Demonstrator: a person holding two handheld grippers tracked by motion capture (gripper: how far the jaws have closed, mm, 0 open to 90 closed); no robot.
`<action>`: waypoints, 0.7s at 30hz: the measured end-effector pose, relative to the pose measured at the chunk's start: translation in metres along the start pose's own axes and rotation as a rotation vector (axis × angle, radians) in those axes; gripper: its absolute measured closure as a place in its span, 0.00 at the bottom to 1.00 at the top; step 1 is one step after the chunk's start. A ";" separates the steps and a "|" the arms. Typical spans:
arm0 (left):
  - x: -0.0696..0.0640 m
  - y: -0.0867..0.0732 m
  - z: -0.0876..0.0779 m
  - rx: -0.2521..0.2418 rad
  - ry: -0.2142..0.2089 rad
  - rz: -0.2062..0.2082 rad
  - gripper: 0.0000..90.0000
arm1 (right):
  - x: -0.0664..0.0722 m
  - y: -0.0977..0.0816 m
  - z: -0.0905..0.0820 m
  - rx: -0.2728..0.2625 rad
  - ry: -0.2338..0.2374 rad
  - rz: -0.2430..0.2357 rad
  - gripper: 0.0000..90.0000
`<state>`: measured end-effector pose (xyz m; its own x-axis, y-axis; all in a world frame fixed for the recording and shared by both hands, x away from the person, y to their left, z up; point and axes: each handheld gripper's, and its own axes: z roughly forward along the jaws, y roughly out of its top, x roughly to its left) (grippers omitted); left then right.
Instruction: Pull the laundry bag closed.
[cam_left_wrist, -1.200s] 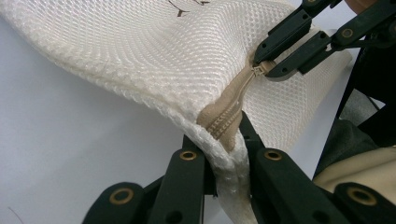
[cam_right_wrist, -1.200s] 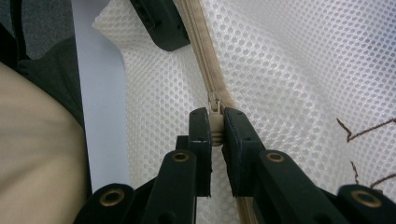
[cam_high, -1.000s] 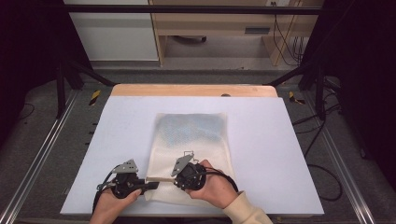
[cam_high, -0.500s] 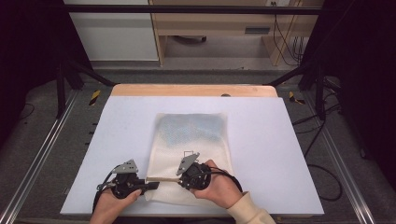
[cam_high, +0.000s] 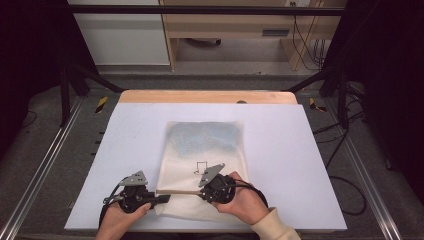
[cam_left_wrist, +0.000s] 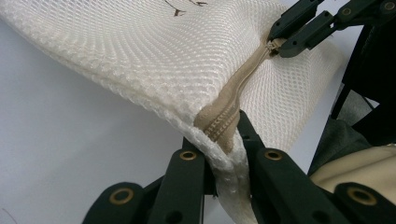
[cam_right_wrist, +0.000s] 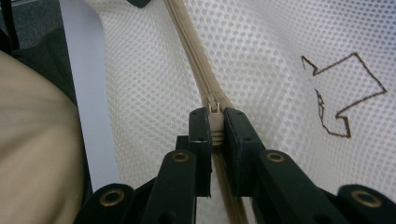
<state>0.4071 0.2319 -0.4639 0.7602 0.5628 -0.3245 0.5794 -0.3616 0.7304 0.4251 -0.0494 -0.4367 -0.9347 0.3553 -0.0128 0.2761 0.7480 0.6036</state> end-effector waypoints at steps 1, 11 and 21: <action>0.000 0.000 0.000 0.000 0.000 0.001 0.94 | -0.001 -0.003 -0.002 0.000 0.001 0.010 0.91; 0.000 0.000 0.000 0.006 -0.006 0.003 0.94 | -0.002 -0.012 -0.004 -0.003 -0.008 0.024 0.91; -0.001 -0.001 0.001 0.008 -0.004 0.000 0.94 | -0.002 -0.013 -0.003 0.006 -0.012 0.020 0.91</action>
<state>0.4061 0.2314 -0.4649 0.7613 0.5596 -0.3275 0.5819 -0.3669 0.7257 0.4226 -0.0610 -0.4419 -0.9261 0.3772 -0.0104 0.2963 0.7442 0.5987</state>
